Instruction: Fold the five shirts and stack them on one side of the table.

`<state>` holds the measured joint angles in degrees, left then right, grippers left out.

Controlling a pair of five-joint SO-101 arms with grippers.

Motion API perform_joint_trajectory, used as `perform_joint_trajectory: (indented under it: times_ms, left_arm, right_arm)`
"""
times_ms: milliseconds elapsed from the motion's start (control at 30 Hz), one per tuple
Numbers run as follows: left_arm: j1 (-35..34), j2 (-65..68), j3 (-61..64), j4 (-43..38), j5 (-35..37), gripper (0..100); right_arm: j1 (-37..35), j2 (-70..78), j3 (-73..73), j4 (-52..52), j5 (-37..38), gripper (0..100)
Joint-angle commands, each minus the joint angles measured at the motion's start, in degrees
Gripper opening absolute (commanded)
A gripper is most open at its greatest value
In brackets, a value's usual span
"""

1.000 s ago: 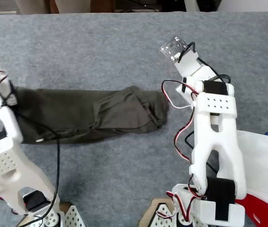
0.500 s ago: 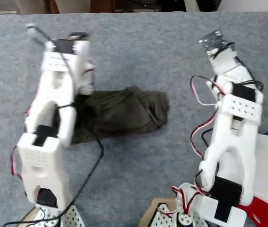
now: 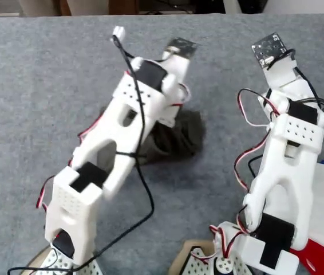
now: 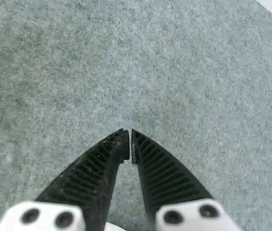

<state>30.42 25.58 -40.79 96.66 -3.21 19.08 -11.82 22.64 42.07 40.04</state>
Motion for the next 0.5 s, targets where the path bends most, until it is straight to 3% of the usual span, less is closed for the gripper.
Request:
perform_joint_trajectory:
  times_ms: [0, 267, 467]
  left_arm:
    - [2.3, 0.4, -1.8, -3.6, 0.4, 2]
    - [4.0, 8.8, -5.4, -5.7, 0.6, 2]
    - [4.1, 10.8, -13.7, -3.7, 6.2, 6]
  right_arm:
    - [0.7, -0.1, -3.0, -1.1, -0.6, 2.3]
    - [0.7, 0.0, -3.0, -1.1, -0.4, 2.3]
    - [0.6, 0.0, -3.0, -1.1, -0.4, 2.4]
